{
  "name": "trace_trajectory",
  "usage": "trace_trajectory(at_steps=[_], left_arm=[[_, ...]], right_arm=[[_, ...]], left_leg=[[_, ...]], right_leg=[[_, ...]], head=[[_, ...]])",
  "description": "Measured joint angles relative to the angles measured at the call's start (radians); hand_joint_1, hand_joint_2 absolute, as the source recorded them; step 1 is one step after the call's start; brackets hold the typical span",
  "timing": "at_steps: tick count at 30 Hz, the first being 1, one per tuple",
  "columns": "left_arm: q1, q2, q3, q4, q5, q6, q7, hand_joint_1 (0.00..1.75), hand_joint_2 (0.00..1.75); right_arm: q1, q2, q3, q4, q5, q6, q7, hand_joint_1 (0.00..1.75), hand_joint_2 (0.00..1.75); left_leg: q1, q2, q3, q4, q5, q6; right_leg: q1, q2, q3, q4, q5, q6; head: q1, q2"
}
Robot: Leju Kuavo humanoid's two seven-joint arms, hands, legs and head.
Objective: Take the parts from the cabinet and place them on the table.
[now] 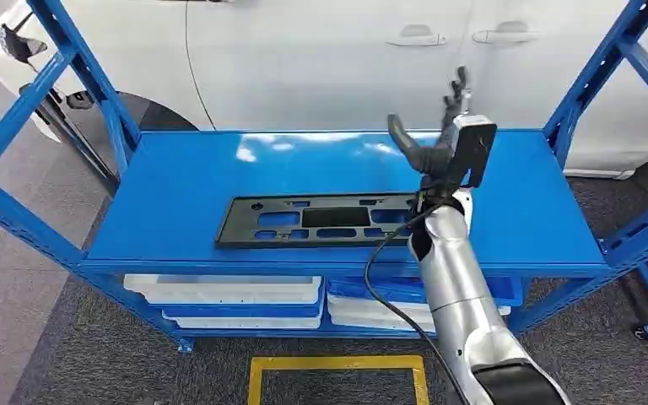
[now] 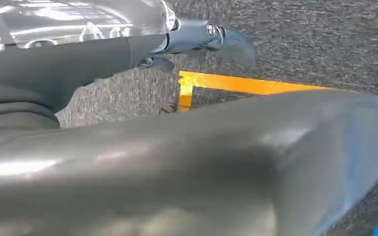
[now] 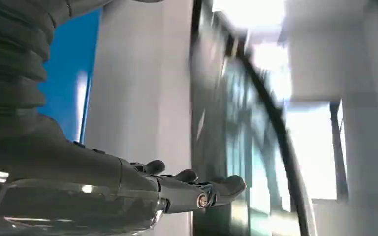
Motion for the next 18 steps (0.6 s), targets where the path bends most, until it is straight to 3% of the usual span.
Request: trace_trajectory(at_steps=[1, 3, 4, 5, 8, 9, 10, 11, 13, 14, 15, 16, 18], left_arm=[[0.000, 0.000, 0.003, 0.000, -0.004, -0.002, 0.000, 0.00, 0.00], [-0.004, 0.002, 0.003, 0.000, -0.014, -0.009, 0.003, 0.00, 0.00], [-0.006, 0.006, 0.004, 0.000, -0.018, -0.013, 0.006, 0.00, 0.00], [-0.008, 0.008, 0.004, 0.000, -0.019, -0.014, 0.010, 0.00, 0.00], [-0.005, 0.008, 0.008, 0.000, -0.019, -0.013, 0.017, 0.00, 0.00], [-0.001, 0.006, 0.010, 0.000, -0.019, -0.013, 0.018, 0.00, 0.00], [0.002, 0.006, 0.011, 0.000, -0.019, -0.011, 0.018, 0.00, 0.00], [0.003, 0.006, 0.012, 0.000, -0.019, -0.011, 0.018, 0.00, 0.00], [0.002, 0.004, 0.013, 0.000, -0.020, -0.011, 0.018, 0.00, 0.00], [0.004, 0.003, 0.013, 0.000, -0.021, -0.011, 0.018, 0.00, 0.00], [0.006, 0.003, 0.014, 0.000, -0.021, -0.011, 0.018, 0.00, 0.00], [0.008, 0.002, 0.014, 0.000, -0.021, -0.011, 0.019, 0.00, 0.00], [0.009, 0.000, 0.019, 0.000, -0.021, -0.011, 0.019, 0.00, 0.00]], right_arm=[[0.012, -0.008, 0.016, -0.015, -0.076, 0.148, -0.006, 0.00, 1.75], [0.021, -0.037, 0.053, -0.038, -0.194, 0.409, -0.033, 0.00, 1.75], [0.024, -0.050, 0.067, -0.045, -0.241, 0.501, -0.045, 0.00, 1.75], [0.026, -0.062, 0.076, -0.050, -0.287, 0.579, -0.052, 0.00, 1.75], [0.078, -0.080, 0.084, -0.104, -0.448, 0.831, -0.055, 0.00, 1.75], [0.097, -0.082, 0.088, -0.145, -0.488, 0.898, -0.049, 0.00, 1.75], [0.111, -0.086, 0.093, -0.175, -0.512, 0.935, -0.040, 0.00, 1.75], [0.121, -0.090, 0.097, -0.202, -0.523, 0.957, -0.032, 0.00, 1.75], [0.162, -0.100, 0.103, -0.261, -0.538, 0.992, -0.032, 0.00, 1.75], [0.184, -0.104, 0.107, -0.289, -0.543, 1.010, -0.037, 0.00, 1.75], [0.200, -0.108, 0.111, -0.313, -0.548, 1.018, -0.042, 0.00, 1.75], [0.211, -0.109, 0.112, -0.338, -0.551, 1.020, -0.043, 0.00, 1.75], [0.225, -0.110, 0.118, -0.393, -0.542, 1.004, -0.036, 0.00, 1.75]], left_leg=[[-0.002, 0.000, 0.019, -0.046, 0.034, 0.006], [-0.012, 0.000, 0.106, -0.226, 0.129, 0.029], [-0.018, 0.000, 0.135, -0.292, 0.139, 0.044], [-0.018, 0.001, 0.150, -0.306, 0.129, 0.044], [-0.022, -0.002, 0.151, -0.314, 0.128, 0.046], [-0.012, 0.000, 0.160, -0.329, 0.134, 0.049], [-0.010, 0.000, 0.166, -0.336, 0.136, 0.050], [-0.010, 0.003, 0.166, -0.336, 0.135, 0.054], [-0.010, 0.003, 0.167, -0.336, 0.133, 0.056], [-0.009, 0.003, 0.166, -0.335, 0.131, 0.057], [-0.008, 0.002, 0.167, -0.334, 0.129, 0.055], [-0.006, 0.001, 0.168, -0.331, 0.127, 0.052], [0.000, 0.001, 0.172, -0.322, 0.118, 0.042]], right_leg=[[0.004, 0.001, 0.003, 0.000, -0.001, -0.001], [0.011, 0.001, 0.014, 0.000, -0.008, -0.001], [0.010, -0.002, 0.017, 0.000, -0.011, 0.000], [0.017, -0.003, 0.013, 0.001, -0.013, 0.004], [0.010, -0.005, 0.015, -0.003, -0.013, 0.018], [0.017, -0.005, 0.017, -0.002, -0.019, 0.025], [0.011, -0.004, 0.013, 0.014, -0.031, 0.033], [0.008, -0.003, -0.009, 0.058, -0.061, 0.038], [-0.002, -0.003, -0.094, 0.224, -0.135, 0.049], [-0.008, -0.003, -0.133, 0.295, -0.153, 0.054], [-0.013, -0.004, -0.147, 0.311, -0.144, 0.058], [-0.018, -0.004, -0.136, 0.277, -0.110, 0.063], [-0.027, -0.005, -0.059, 0.108, -0.015, 0.071]], head=[[0.000, 0.000], [0.000, 0.000], [0.000, 0.000], [0.000, 0.000], [0.000, 0.000], [0.000, 0.000], [0.000, 0.000], [0.000, 0.000], [0.000, 0.000], [0.000, 0.000], [0.000, 0.000], [0.000, 0.000], [0.000, 0.000]])
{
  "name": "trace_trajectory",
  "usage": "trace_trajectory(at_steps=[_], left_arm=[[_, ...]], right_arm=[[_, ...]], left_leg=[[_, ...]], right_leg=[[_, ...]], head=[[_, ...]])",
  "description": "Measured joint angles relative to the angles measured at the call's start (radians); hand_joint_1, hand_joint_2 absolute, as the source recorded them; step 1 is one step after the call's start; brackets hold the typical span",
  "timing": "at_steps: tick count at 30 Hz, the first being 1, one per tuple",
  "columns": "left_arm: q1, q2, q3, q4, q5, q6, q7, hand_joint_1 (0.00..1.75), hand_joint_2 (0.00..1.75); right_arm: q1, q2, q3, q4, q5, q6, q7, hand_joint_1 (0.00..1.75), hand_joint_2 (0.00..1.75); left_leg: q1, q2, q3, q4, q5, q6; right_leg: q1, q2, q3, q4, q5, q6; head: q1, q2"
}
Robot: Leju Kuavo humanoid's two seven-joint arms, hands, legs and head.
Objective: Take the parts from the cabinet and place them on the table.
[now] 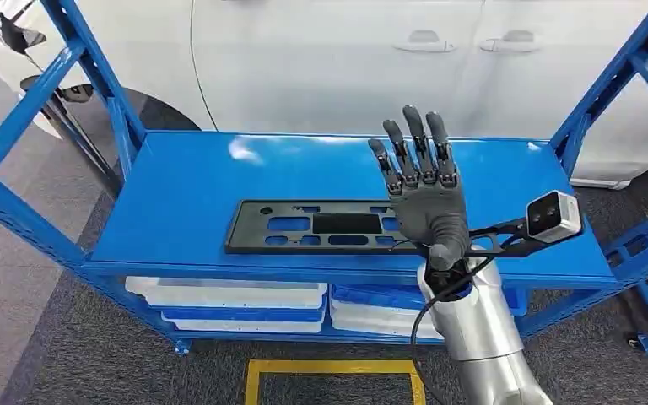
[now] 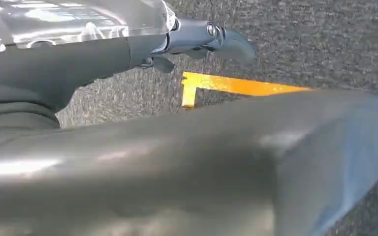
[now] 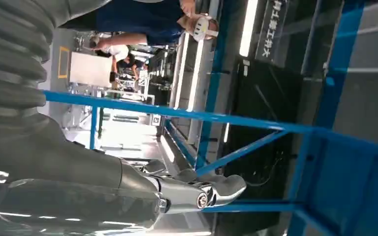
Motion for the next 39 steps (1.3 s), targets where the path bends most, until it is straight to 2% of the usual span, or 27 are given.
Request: trace_trajectory(at_steps=[1, 2, 3, 5, 7, 8, 10, 11, 12, 13, 14, 16, 17, 20, 22, 23, 24, 26, 27, 28, 29, 31, 32, 36, 37, 38, 39], left_arm=[[0.000, 0.000, 0.002, 0.000, 0.000, 0.000, 0.000, 0.00, 0.00], [-0.001, 0.000, 0.006, 0.000, 0.001, 0.000, -0.001, 0.00, 0.00], [-0.001, 0.000, 0.010, 0.000, 0.001, 0.000, -0.001, 0.00, 0.00], [0.001, 0.000, 0.013, 0.000, 0.001, 0.000, -0.003, 0.00, 0.00], [0.001, -0.001, 0.017, 0.000, 0.000, 0.000, -0.005, 0.00, 0.00], [0.001, -0.002, 0.018, 0.000, 0.000, 0.000, -0.006, 0.00, 0.00], [0.003, -0.002, 0.023, 0.000, 0.000, -0.002, -0.013, 0.00, 0.00], [0.007, -0.002, 0.029, 0.000, 0.000, -0.002, -0.021, 0.00, 0.00], [0.011, -0.002, 0.034, 0.000, 0.001, -0.002, -0.025, 0.00, 0.00], [0.016, -0.002, 0.040, 0.000, 0.001, -0.003, -0.030, 0.00, 0.00], [0.019, -0.002, 0.043, 0.000, 0.001, -0.003, -0.034, 0.00, 0.00], [0.021, -0.002, 0.049, 0.000, 0.001, -0.002, -0.039, 0.00, 0.00], [0.021, -0.001, 0.053, 0.000, 0.001, -0.002, -0.040, 0.00, 0.00], [0.025, -0.002, 0.061, 0.000, 0.001, -0.002, -0.041, 0.00, 0.00], [0.028, -0.003, 0.062, 0.000, 0.001, -0.002, -0.041, 0.00, 0.00], [0.027, -0.003, 0.063, 0.000, 0.000, -0.002, -0.042, 0.00, 0.00], [0.026, -0.002, 0.066, 0.000, -0.003, -0.002, -0.044, 0.00, 0.00], [0.029, -0.002, 0.068, 0.000, -0.010, -0.005, -0.049, 0.00, 0.00], [0.032, -0.002, 0.068, 0.000, -0.013, -0.006, -0.051, 0.00, 0.00], [0.034, -0.002, 0.068, 0.000, -0.016, -0.006, -0.052, 0.00, 0.00], [0.036, -0.003, 0.068, 0.000, -0.018, -0.007, -0.053, 0.00, 0.00], [0.036, -0.003, 0.068, 0.000, -0.021, -0.008, -0.053, 0.00, 0.00], [0.036, -0.003, 0.068, 0.000, -0.023, -0.011, -0.053, 0.00, 0.00], [0.037, -0.003, 0.068, 0.000, -0.031, -0.017, -0.053, 0.00, 0.00], [0.037, -0.002, 0.068, 0.000, -0.033, -0.018, -0.053, 0.00, 0.00], [0.037, -0.002, 0.068, 0.000, -0.034, -0.018, -0.053, 0.00, 0.00], [0.037, -0.003, 0.068, 0.000, -0.037, -0.019, -0.053, 0.00, 0.00]], right_arm=[[0.004, 0.000, 0.005, -0.020, 0.007, -0.005, 0.003, 0.00, 1.75], [0.009, -0.002, 0.008, -0.035, 0.014, -0.009, 0.003, 0.00, 1.75], [0.018, -0.002, 0.012, -0.050, 0.026, -0.016, 0.002, 0.00, 1.75], [0.031, -0.005, 0.020, -0.072, 0.082, -0.052, -0.011, 0.00, 1.75], [0.035, -0.009, 0.038, -0.086, 0.161, -0.104, -0.027, 0.00, 1.75], [0.038, -0.010, 0.045, -0.088, 0.222, -0.150, -0.037, 0.00, 1.75], [0.051, -0.024, 0.071, -0.085, 0.433, -0.312, -0.071, 0.00, 1.75], [0.061, -0.036, 0.091, -0.075, 0.579, -0.429, -0.087, 0.00, 1.75], [0.069, -0.044, 0.108, -0.064, 0.679, -0.514, -0.096, 0.00, 1.75], [0.080, -0.054, 0.133, -0.048, 0.802, -0.621, -0.097, 0.00, 1.75], [0.089, -0.062, 0.158, -0.037, 0.902, -0.705, -0.089, 0.00, 1.75], [0.100, -0.077, 0.213, -0.016, 1.053, -0.829, -0.071, 0.00, 1.75], [0.103, -0.083, 0.233, -0.006, 1.073, -0.848, -0.069, 0.00, 1.75], [0.115, -0.097, 0.268, 0.013, 1.090, -0.865, -0.067, 0.00, 1.75], [0.115, -0.106, 0.284, 0.022, 1.133, -0.895, -0.045, 0.00, 1.75], [0.115, -0.112, 0.294, 0.026, 1.176, -0.931, -0.030, 0.00, 1.75], [0.117, -0.119, 0.308, 0.033, 1.228, -0.976, -0.013, 0.00, 1.75], [0.141, -0.137, 0.338, 0.061, 1.340, -1.079, 0.022, 0.00, 1.75], [0.160, -0.147, 0.353, 0.073, 1.392, -1.122, 0.037, 0.00, 1.75], [0.176, -0.155, 0.361, 0.081, 1.420, -1.144, 0.043, 0.00, 1.75], [0.188, -0.164, 0.371, 0.089, 1.434, -1.161, 0.048, 0.00, 1.75], [0.202, -0.183, 0.378, 0.097, 1.437, -1.178, 0.050, 0.00, 1.75], [0.207, -0.190, 0.379, 0.100, 1.433, -1.186, 0.050, 0.00, 1.75], [0.261, -0.227, 0.375, 0.099, 1.408, -1.218, 0.034, 0.00, 1.75], [0.273, -0.233, 0.369, 0.093, 1.412, -1.228, 0.032, 0.00, 1.75], [0.283, -0.237, 0.364, 0.085, 1.424, -1.243, 0.032, 0.00, 1.75], [0.292, -0.239, 0.359, 0.077, 1.447, -1.261, 0.033, 0.00, 1.75]], left_leg=[[0.000, 0.000, 0.000, 0.006, -0.006, -0.006], [-0.005, -0.001, -0.005, 0.013, -0.011, -0.014], [-0.005, -0.001, -0.004, 0.012, -0.011, -0.018], [-0.002, -0.001, 0.000, 0.005, -0.008, -0.030], [0.002, 0.000, -0.003, 0.020, -0.023, -0.040], [0.002, 0.000, -0.020, 0.060, -0.050, -0.042], [0.003, 0.000, -0.095, 0.220, -0.128, -0.047], [0.002, 0.000, -0.132, 0.296, -0.154, -0.048], [0.002, 0.000, -0.147, 0.324, -0.155, -0.047], [0.002, 0.000, -0.140, 0.305, -0.131, -0.045], [0.002, 0.000, -0.112, 0.245, -0.093, -0.041], [0.000, 0.000, -0.021, 0.057, -0.005, -0.027], [-0.005, 0.000, -0.002, 0.017, -0.015, -0.019], [-0.013, -0.001, -0.003, 0.012, -0.011, -0.014], [-0.001, 0.003, 0.006, -0.006, 0.000, 0.000], [-0.002, 0.002, 0.007, -0.008, 0.001, 0.004], [-0.002, 0.003, 0.006, -0.008, 0.001, 0.008], [-0.003, 0.003, 0.005, -0.008, 0.000, 0.010], [-0.003, 0.002, 0.005, -0.007, 0.000, 0.010], [-0.003, 0.000, 0.006, -0.007, 0.000, 0.009], [-0.003, -0.001, 0.007, -0.006, -0.001, 0.008], [-0.003, -0.002, 0.008, 0.001, -0.007, 0.002], [-0.004, -0.002, 0.006, 0.004, -0.010, -0.003], [-0.006, -0.002, 0.009, 0.002, -0.012, -0.025], [-0.005, -0.001, 0.007, 0.007, -0.018, -0.030], [-0.003, -0.001, 0.000, 0.031, -0.038, -0.034], [-0.002, 0.000, -0.027, 0.096, -0.081, -0.038]], right_leg=[[-0.005, -0.001, 0.038, -0.081, 0.029, 0.002], [0.004, 0.003, 0.043, -0.093, 0.015, -0.004], [0.003, 0.006, 0.040, -0.093, 0.017, -0.016], [0.011, 0.006, 0.040, -0.092, 0.015, -0.028], [0.003, 0.005, 0.047, -0.104, 0.022, -0.044], [0.002, 0.004, 0.049, -0.105, 0.021, -0.051], [0.007, 0.002, 0.049, -0.105, 0.020, -0.056], [0.010, 0.002, 0.049, -0.105, 0.019, -0.058], [0.012, 0.002, 0.050, -0.104, 0.018, -0.059], [0.014, 0.003, 0.051, -0.104, 0.018, -0.060], [0.015, 0.003, 0.053, -0.104, 0.017, -0.060], [0.017, 0.004, 0.058, -0.104, 0.015, -0.057], [0.020, 0.003, 0.057, -0.103, 0.013, -0.054], [0.018, 0.002, 0.055, -0.105, 0.016, -0.036], [0.017, 0.003, 0.056, -0.099, 0.008, -0.024], [0.019, 0.002, 0.043, -0.069, -0.017, -0.021], [0.017, 0.002, 0.014, -0.007, -0.054, -0.018], [0.014, 0.002, -0.064, 0.157, -0.123, -0.012], [0.013, 0.002, -0.088, 0.205, -0.131, -0.010], [0.010, 0.002, -0.086, 0.196, -0.114, -0.008], [0.008, 0.002, -0.060, 0.141, -0.077, -0.008], [0.007, 0.000, 0.035, -0.051, 0.013, -0.011], [0.008, -0.001, 0.057, -0.101, 0.004, -0.017], [0.018, 0.002, 0.056, -0.102, 0.010, -0.039], [0.011, 0.001, 0.061, -0.110, 0.016, -0.048], [0.010, 0.000, 0.063, -0.112, 0.016, -0.052], [0.010, 0.000, 0.063, -0.112, 0.015, -0.058]], head=[[0.000, 0.000], [0.000, 0.000], [0.000, 0.000], [0.000, 0.000], [0.000, 0.000], [0.000, 0.000], [0.000, 0.000], [0.000, 0.000], [0.000, 0.000], [0.000, 0.000], [0.000, 0.000], [0.000, 0.000], [0.000, 0.000], [0.000, 0.000], [0.000, 0.000], [0.000, 0.000], [0.000, 0.000], [0.000, 0.000], [0.000, 0.000], [0.000, 0.000], [0.000, 0.000], [0.000, 0.000], [0.000, 0.000], [0.000, 0.000], [0.000, 0.000], [0.000, 0.000], [0.000, 0.000]])
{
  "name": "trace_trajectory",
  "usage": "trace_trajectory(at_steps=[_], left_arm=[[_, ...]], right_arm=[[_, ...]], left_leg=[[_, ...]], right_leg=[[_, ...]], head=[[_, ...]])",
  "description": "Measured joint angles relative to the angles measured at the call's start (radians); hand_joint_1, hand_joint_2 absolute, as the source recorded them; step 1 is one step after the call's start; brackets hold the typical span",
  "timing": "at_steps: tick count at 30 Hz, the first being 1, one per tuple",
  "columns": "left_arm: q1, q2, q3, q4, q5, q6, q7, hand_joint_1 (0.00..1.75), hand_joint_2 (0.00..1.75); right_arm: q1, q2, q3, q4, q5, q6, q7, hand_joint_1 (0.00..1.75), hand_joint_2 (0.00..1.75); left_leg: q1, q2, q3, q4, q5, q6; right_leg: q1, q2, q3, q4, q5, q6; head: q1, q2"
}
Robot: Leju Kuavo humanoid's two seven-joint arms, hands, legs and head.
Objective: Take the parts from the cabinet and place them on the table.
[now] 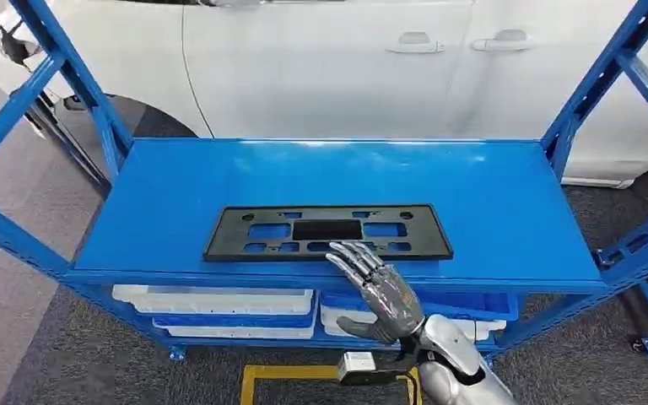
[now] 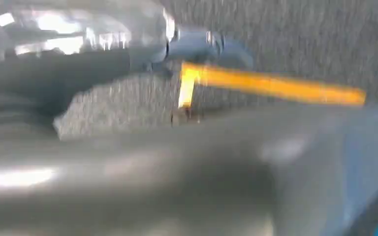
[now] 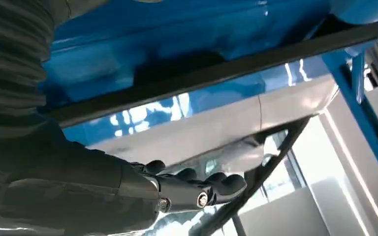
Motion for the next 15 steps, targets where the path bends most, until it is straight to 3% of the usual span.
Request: trace_trajectory(at_steps=[2, 3, 4, 5, 7, 8, 9, 12, 13, 14, 15], left_arm=[[0.000, 0.000, 0.000, 0.000, -0.004, 0.000, 0.000, 0.00, 0.00], [0.001, 0.000, 0.000, 0.000, -0.004, 0.000, 0.001, 0.00, 0.00], [0.002, 0.000, 0.000, 0.000, -0.006, 0.001, 0.003, 0.00, 0.00], [0.001, 0.000, 0.000, 0.000, -0.007, 0.001, 0.003, 0.00, 0.00], [-0.002, 0.000, 0.000, 0.000, -0.011, 0.002, 0.005, 0.00, 0.00], [-0.005, 0.000, 0.000, 0.000, -0.013, 0.003, 0.006, 0.00, 0.00], [-0.008, 0.000, 0.000, 0.000, -0.014, 0.003, 0.006, 0.00, 0.00], [-0.008, -0.001, 0.000, 0.000, -0.016, 0.008, 0.006, 0.00, 0.00], [-0.009, -0.002, 0.000, 0.000, -0.016, 0.011, 0.006, 0.00, 0.00], [-0.010, -0.003, 0.000, 0.000, -0.016, 0.013, 0.006, 0.00, 0.00], [-0.011, -0.003, 0.000, 0.000, -0.016, 0.014, 0.006, 0.00, 0.00]], right_arm=[[0.019, -0.003, -0.003, -0.005, 0.030, -0.017, 0.005, 0.00, 1.75], [0.028, -0.006, -0.004, -0.006, 0.046, -0.022, 0.011, 0.00, 1.75], [0.035, -0.006, -0.004, -0.007, 0.077, -0.035, 0.027, 0.00, 1.75], [0.040, -0.007, -0.004, -0.007, 0.119, -0.052, 0.048, 0.00, 1.75], [0.041, -0.006, -0.003, -0.005, 0.188, -0.086, 0.087, 0.00, 1.75], [0.040, -0.006, -0.003, -0.001, 0.209, -0.105, 0.103, 0.00, 1.75], [0.038, -0.004, -0.003, 0.009, 0.220, -0.131, 0.119, 0.00, 1.75], [0.024, 0.015, -0.002, 0.054, 0.233, -0.196, 0.153, 0.00, 1.75], [0.018, 0.019, -0.001, 0.063, 0.233, -0.215, 0.159, 0.00, 1.75], [0.014, 0.023, -0.001, 0.073, 0.232, -0.236, 0.163, 0.00, 1.75], [0.006, 0.027, -0.001, 0.082, 0.231, -0.254, 0.165, 0.00, 1.75]], left_leg=[[0.001, 0.000, -0.071, 0.157, -0.073, -0.006], [0.001, 0.000, -0.098, 0.215, -0.088, -0.008], [0.001, 0.000, -0.104, 0.225, -0.079, -0.007], [0.001, 0.000, -0.081, 0.177, -0.042, -0.004], [0.000, 0.000, 0.006, 0.004, 0.044, 0.006], [-0.002, 0.000, 0.045, -0.078, 0.062, 0.014], [-0.008, 0.001, 0.050, -0.093, 0.053, 0.017], [-0.013, -0.001, 0.047, -0.091, 0.056, 0.030], [-0.005, 0.000, 0.054, -0.103, 0.064, 0.039], [-0.003, 0.001, 0.055, -0.107, 0.070, 0.043], [-0.002, 0.003, 0.053, -0.108, 0.071, 0.048]], right_leg=[[0.003, 0.000, 0.000, 0.000, -0.001, -0.002], [0.004, 0.000, 0.000, 0.001, -0.001, -0.003], [0.005, 0.000, 0.001, 0.001, -0.002, -0.003], [0.006, 0.001, 0.002, 0.001, -0.002, -0.003], [0.007, 0.002, 0.008, 0.001, -0.003, -0.001], [0.008, 0.002, 0.010, 0.001, -0.004, 0.001], [0.014, 0.002, 0.008, 0.004, -0.006, 0.008], [0.008, 0.002, 0.008, -0.001, -0.002, 0.025], [0.013, 0.001, 0.008, 0.001, -0.004, 0.033], [0.007, 0.002, 0.004, 0.017, -0.018, 0.037], [0.007, 0.001, -0.016, 0.060, -0.051, 0.042]], head=[[0.000, 0.000], [0.000, 0.000], [0.000, 0.000], [0.000, 0.000], [0.000, 0.000], [0.000, 0.000], [0.000, 0.000], [0.000, 0.000], [0.000, 0.000], [0.000, 0.000], [0.000, 0.000]])
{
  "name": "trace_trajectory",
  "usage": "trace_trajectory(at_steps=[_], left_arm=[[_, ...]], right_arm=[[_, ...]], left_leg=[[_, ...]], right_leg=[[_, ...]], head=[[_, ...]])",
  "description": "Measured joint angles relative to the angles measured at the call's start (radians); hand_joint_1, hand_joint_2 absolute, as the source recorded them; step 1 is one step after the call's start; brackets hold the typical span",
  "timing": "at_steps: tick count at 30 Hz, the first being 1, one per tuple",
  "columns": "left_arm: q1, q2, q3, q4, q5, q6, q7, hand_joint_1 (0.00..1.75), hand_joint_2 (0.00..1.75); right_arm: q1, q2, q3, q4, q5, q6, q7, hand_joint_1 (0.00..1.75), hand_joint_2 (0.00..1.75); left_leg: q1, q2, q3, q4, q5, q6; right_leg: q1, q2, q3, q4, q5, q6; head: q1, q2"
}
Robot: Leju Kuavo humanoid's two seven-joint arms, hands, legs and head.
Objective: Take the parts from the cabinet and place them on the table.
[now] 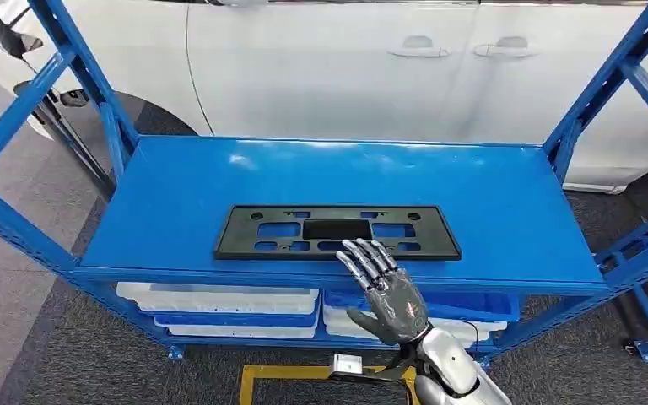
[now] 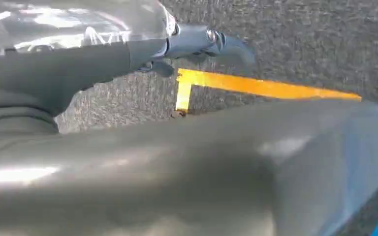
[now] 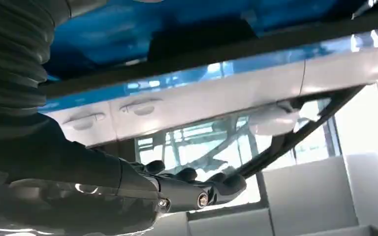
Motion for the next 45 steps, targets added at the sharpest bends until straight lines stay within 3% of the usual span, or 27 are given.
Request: trace_trajectory(at_steps=[2, 3, 4, 6, 8, 9, 13, 14, 15, 17, 18, 19, 20, 21, 23, 25, 28, 30, 32, 34, 35, 36, 38, 39, 40, 43, 45], left_arm=[[0.000, 0.000, 0.001, 0.000, -0.003, 0.001, 0.000, 0.00, 0.00], [0.001, 0.000, 0.001, 0.000, -0.008, 0.001, 0.000, 0.00, 0.00], [0.001, 0.000, 0.001, 0.000, -0.008, 0.000, 0.000, 0.00, 0.00], [0.001, -0.001, 0.001, 0.000, -0.013, 0.000, 0.000, 0.00, 0.00], [0.000, -0.002, 0.001, 0.000, -0.020, 0.000, 0.000, 0.00, 0.00], [-0.002, -0.002, 0.001, 0.000, -0.023, 0.000, 0.002, 0.00, 0.00], [-0.009, -0.003, 0.001, 0.000, -0.031, 0.000, 0.007, 0.00, 0.00], [-0.009, -0.003, 0.001, 0.000, -0.033, 0.000, 0.010, 0.00, 0.00], [-0.010, -0.004, 0.001, 0.000, -0.034, 0.000, 0.010, 0.00, 0.00], [-0.011, -0.006, 0.001, 0.000, -0.038, 0.000, 0.011, 0.00, 0.00], [-0.011, -0.006, 0.001, 0.000, -0.040, 0.000, 0.011, 0.00, 0.00], [-0.010, -0.006, 0.001, 0.000, -0.040, 0.000, 0.011, 0.00, 0.00], [-0.009, -0.006, 0.002, 0.000, -0.042, 0.000, 0.011, 0.00, 0.00], [-0.009, -0.006, 0.002, 0.000, -0.043, 0.000, 0.011, 0.00, 0.00], [-0.013, -0.006, 0.004, 0.000, -0.045, 0.000, 0.011, 0.00, 0.00], [-0.015, -0.007, 0.007, 0.000, -0.049, -0.001, 0.011, 0.00, 0.00], [-0.012, -0.009, 0.011, 0.000, -0.051, -0.001, 0.011, 0.00, 0.00], [-0.014, -0.012, 0.015, 0.000, -0.054, -0.002, 0.010, 0.00, 0.00], [-0.016, -0.013, 0.018, 0.000, -0.058, -0.002, 0.009, 0.00, 0.00], [-0.014, -0.013, 0.018, 0.000, -0.060, -0.005, 0.009, 0.00, 0.00], [-0.013, -0.013, 0.018, 0.000, -0.060, -0.006, 0.009, 0.00, 0.00], [-0.013, -0.013, 0.018, 0.000, -0.061, -0.007, 0.009, 0.00, 0.00], [-0.015, -0.014, 0.018, 0.000, -0.062, -0.009, 0.009, 0.00, 0.00], [-0.015, -0.014, 0.019, 0.000, -0.062, -0.010, 0.008, 0.00, 0.00], [-0.016, -0.014, 0.020, 0.000, -0.062, -0.011, 0.008, 0.00, 0.00], [-0.015, -0.014, 0.024, 0.000, -0.062, -0.013, 0.006, 0.00, 0.00], [-0.015, -0.012, 0.026, 0.000, -0.063, -0.013, 0.005, 0.00, 0.00]], right_arm=[[-0.006, 0.011, 0.000, 0.018, 0.000, -0.030, 0.005, 0.00, 1.75], [-0.006, 0.017, 0.000, 0.024, 0.002, -0.048, 0.009, 0.00, 1.75], [-0.006, 0.023, -0.002, 0.027, 0.008, -0.059, 0.011, 0.00, 1.75], [-0.009, 0.044, -0.018, 0.027, 0.035, -0.072, 0.006, 0.00, 1.75], [-0.020, 0.067, -0.035, 0.028, 0.074, -0.073, 0.003, 0.00, 1.75], [-0.028, 0.078, -0.038, 0.031, 0.095, -0.074, 0.006, 0.00, 1.75], [-0.054, 0.117, -0.043, 0.058, 0.147, -0.075, 0.031, 0.00, 1.75], [-0.066, 0.127, -0.042, 0.072, 0.158, -0.076, 0.039, 0.00, 1.75], [-0.078, 0.135, -0.042, 0.084, 0.166, -0.076, 0.049, 0.00, 1.75], [-0.102, 0.150, -0.042, 0.113, 0.182, -0.077, 0.061, 0.00, 1.75], [-0.111, 0.154, -0.040, 0.130, 0.189, -0.077, 0.071, 0.00, 1.75], [-0.121, 0.156, -0.036, 0.147, 0.194, -0.077, 0.079, 0.00, 1.75], [-0.133, 0.158, -0.029, 0.170, 0.201, -0.077, 0.086, 0.00, 1.75], [-0.150, 0.163, -0.023, 0.193, 0.205, -0.077, 0.097, 0.00, 1.75], [-0.181, 0.174, -0.011, 0.229, 0.222, -0.077, 0.114, 0.00, 1.75], [-0.209, 0.179, 0.003, 0.261, 0.240, -0.077, 0.135, 0.00, 1.75], [-0.244, 0.185, 0.031, 0.324, 0.265, -0.078, 0.162, 0.00, 1.75], [-0.268, 0.186, 0.051, 0.358, 0.281, -0.079, 0.175, 0.00, 1.75], [-0.291, 0.186, 0.069, 0.395, 0.290, -0.079, 0.184, 0.00, 1.75], [-0.294, 0.186, 0.080, 0.425, 0.291, -0.079, 0.188, 0.00, 1.75], [-0.295, 0.186, 0.085, 0.437, 0.291, -0.079, 0.192, 0.00, 1.75], [-0.302, 0.186, 0.092, 0.450, 0.294, -0.079, 0.195, 0.00, 1.75], [-0.329, 0.186, 0.106, 0.480, 0.300, -0.079, 0.201, 0.00, 1.75], [-0.343, 0.186, 0.114, 0.496, 0.304, -0.079, 0.204, 0.00, 1.75], [-0.358, 0.186, 0.122, 0.515, 0.309, -0.079, 0.208, 0.00, 1.75], [-0.380, 0.182, 0.143, 0.553, 0.311, -0.080, 0.218, 0.00, 1.75], [-0.399, 0.183, 0.157, 0.568, 0.312, -0.081, 0.232, 0.00, 1.75]], left_leg=[[-0.001, 0.001, -0.003, 0.001, 0.000, 0.003], [-0.002, 0.000, -0.005, 0.002, 0.000, 0.003], [-0.001, 0.000, -0.005, 0.002, 0.000, 0.003], [0.000, -0.001, -0.003, 0.004, -0.002, 0.000], [0.000, -0.003, 0.000, 0.011, -0.008, -0.010], [-0.009, -0.002, -0.006, 0.019, -0.013, -0.017], [-0.003, -0.002, -0.006, 0.015, -0.011, -0.040], [0.002, 0.001, -0.018, 0.043, -0.021, -0.044], [-0.001, -0.001, -0.035, 0.087, -0.049, -0.048], [0.002, 0.000, -0.102, 0.230, -0.127, -0.054], [0.002, -0.001, -0.135, 0.298, -0.152, -0.056], [0.002, 0.000, -0.153, 0.331, -0.154, -0.057], [0.002, 0.000, -0.148, 0.317, -0.134, -0.057], [0.002, 0.000, -0.122, 0.257, -0.091, -0.055], [0.002, 0.000, -0.038, 0.077, 0.000, -0.046], [-0.005, -0.001, -0.013, 0.017, -0.007, -0.037], [-0.005, -0.004, -0.021, 0.018, -0.001, -0.022], [0.003, -0.002, -0.016, 0.008, 0.007, -0.009], [0.001, 0.000, -0.019, 0.008, 0.008, -0.004], [0.000, -0.001, -0.021, 0.009, 0.008, -0.001], [0.000, -0.002, -0.021, 0.010, 0.007, -0.001], [0.000, -0.003, -0.020, 0.012, 0.006, -0.002], [0.000, -0.003, -0.019, 0.017, 0.003, -0.007], [-0.001, -0.003, -0.020, 0.019, 0.001, -0.011], [-0.007, -0.003, -0.025, 0.026, -0.004, -0.017], [-0.004, -0.003, -0.022, 0.017, 0.001, -0.033], [-0.002, -0.002, -0.028, 0.039, -0.020, -0.043]], right_leg=[[-0.004, 0.000, -0.077, 0.168, -0.083, 0.008], [-0.006, 0.000, -0.111, 0.240, -0.105, 0.012], [-0.008, 0.000, -0.123, 0.262, -0.101, 0.014], [-0.011, 0.000, -0.077, 0.168, -0.033, 0.015], [-0.015, -0.001, 0.016, -0.023, 0.050, 0.011], [-0.008, 0.000, 0.023, -0.047, 0.034, 0.004], [-0.005, 0.003, 0.018, -0.050, 0.041, -0.024], [-0.010, -0.001, 0.023, -0.055, 0.045, -0.033], [-0.010, -0.001, 0.025, -0.057, 0.044, -0.038], [-0.007, -0.002, 0.024, -0.056, 0.044, -0.044], [-0.005, -0.002, 0.024, -0.056, 0.044, -0.044], [-0.005, -0.002, 0.024, -0.056, 0.043, -0.045], [-0.005, -0.001, 0.024, -0.055, 0.043, -0.045], [-0.005, 0.000, 0.025, -0.054, 0.043, -0.044], [-0.005, 0.001, 0.028, -0.053, 0.041, -0.041], [0.002, 0.001, 0.022, -0.048, 0.039, -0.031], [0.002, 0.000, 0.021, -0.056, 0.046, -0.013], [0.000, -0.001, 0.010, -0.024, 0.018, -0.003], [-0.002, -0.001, -0.060, 0.122, -0.060, 0.001], [-0.002, -0.001, -0.128, 0.260, -0.099, 0.005], [-0.002, -0.001, -0.129, 0.258, -0.083, 0.005], [-0.003, -0.001, -0.111, 0.214, -0.049, 0.005], [-0.005, -0.001, -0.027, 0.035, 0.043, -0.001], [-0.005, -0.001, 0.002, -0.033, 0.054, -0.007], [0.001, 0.000, 0.008, -0.048, 0.047, -0.010], [0.004, 0.002, 0.005, -0.048, 0.050, -0.025], [-0.005, -0.001, 0.014, -0.063, 0.058, -0.037]], head=[[0.000, 0.000], [0.000, 0.000], [0.000, 0.000], [0.000, 0.000], [0.000, 0.000], [0.000, 0.000], [0.000, 0.000], [0.000, 0.000], [0.000, 0.000], [0.000, 0.000], [0.000, 0.000], [0.000, 0.000], [0.000, 0.000], [0.000, 0.000], [0.000, 0.000], [0.000, 0.000], [0.000, 0.000], [0.000, 0.000], [0.000, 0.000], [0.000, 0.000], [0.000, 0.000], [0.000, 0.000], [0.000, 0.000], [0.000, 0.000], [0.000, 0.000], [0.000, 0.000], [0.000, 0.000]])
